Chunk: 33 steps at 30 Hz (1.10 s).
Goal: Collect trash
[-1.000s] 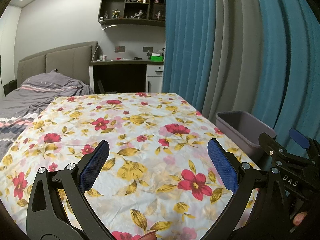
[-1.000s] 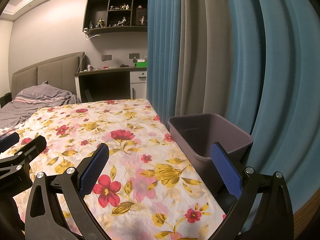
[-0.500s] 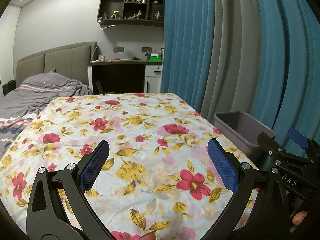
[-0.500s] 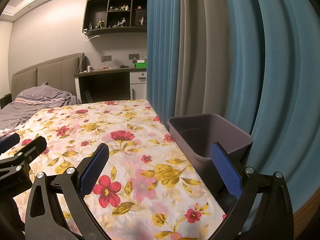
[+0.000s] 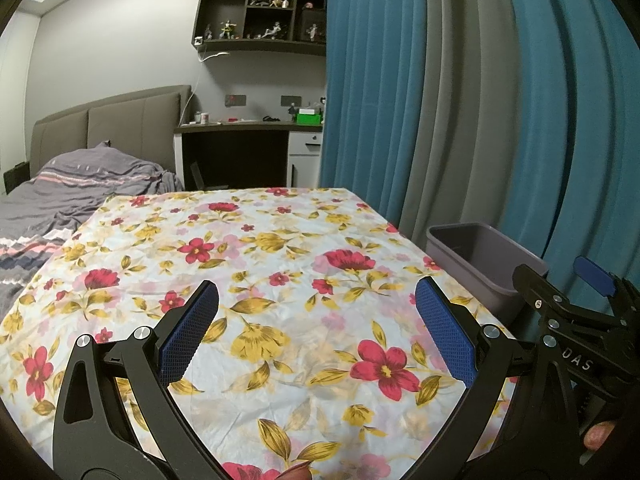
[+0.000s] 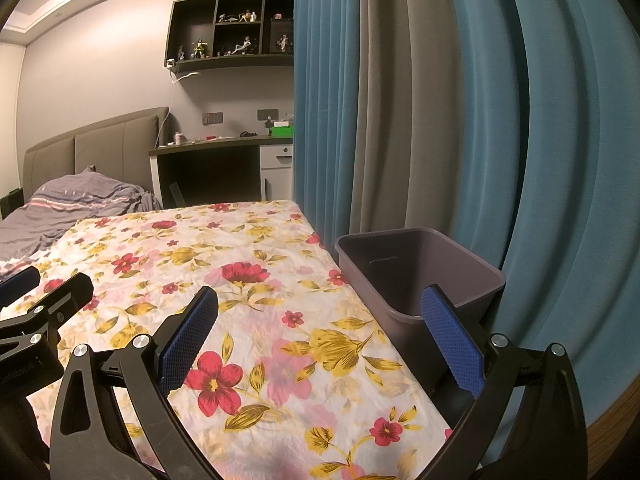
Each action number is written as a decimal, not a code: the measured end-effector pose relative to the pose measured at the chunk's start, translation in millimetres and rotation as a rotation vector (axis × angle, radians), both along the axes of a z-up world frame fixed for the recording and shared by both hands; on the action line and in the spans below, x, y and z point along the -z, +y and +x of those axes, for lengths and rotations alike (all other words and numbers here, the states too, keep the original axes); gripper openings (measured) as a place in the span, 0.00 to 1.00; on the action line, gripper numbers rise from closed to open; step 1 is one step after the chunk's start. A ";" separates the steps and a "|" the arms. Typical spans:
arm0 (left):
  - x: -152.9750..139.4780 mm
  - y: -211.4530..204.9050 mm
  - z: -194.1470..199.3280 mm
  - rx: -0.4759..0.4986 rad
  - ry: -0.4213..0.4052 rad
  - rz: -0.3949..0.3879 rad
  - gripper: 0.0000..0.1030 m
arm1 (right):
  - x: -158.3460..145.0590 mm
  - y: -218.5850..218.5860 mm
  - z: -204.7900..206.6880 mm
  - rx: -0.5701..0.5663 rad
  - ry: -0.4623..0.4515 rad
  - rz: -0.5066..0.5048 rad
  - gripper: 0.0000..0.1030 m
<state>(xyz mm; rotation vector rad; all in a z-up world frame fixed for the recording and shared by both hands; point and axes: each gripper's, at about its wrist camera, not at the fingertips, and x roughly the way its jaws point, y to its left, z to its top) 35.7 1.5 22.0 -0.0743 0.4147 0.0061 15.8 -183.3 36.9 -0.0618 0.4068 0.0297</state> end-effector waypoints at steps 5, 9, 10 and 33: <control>0.3 1.8 -0.5 0.000 -0.001 0.000 0.94 | 0.1 -0.4 0.1 0.000 0.000 0.001 0.94; -0.8 0.7 0.0 0.001 -0.001 -0.001 0.94 | 0.3 -1.0 0.5 0.000 0.000 0.001 0.94; -0.8 0.1 0.1 0.001 -0.001 0.000 0.94 | 0.2 -0.9 0.3 0.000 0.000 0.002 0.94; -0.3 -0.4 0.1 0.002 -0.002 0.001 0.94 | -1.3 -0.2 0.5 0.002 -0.006 0.004 0.95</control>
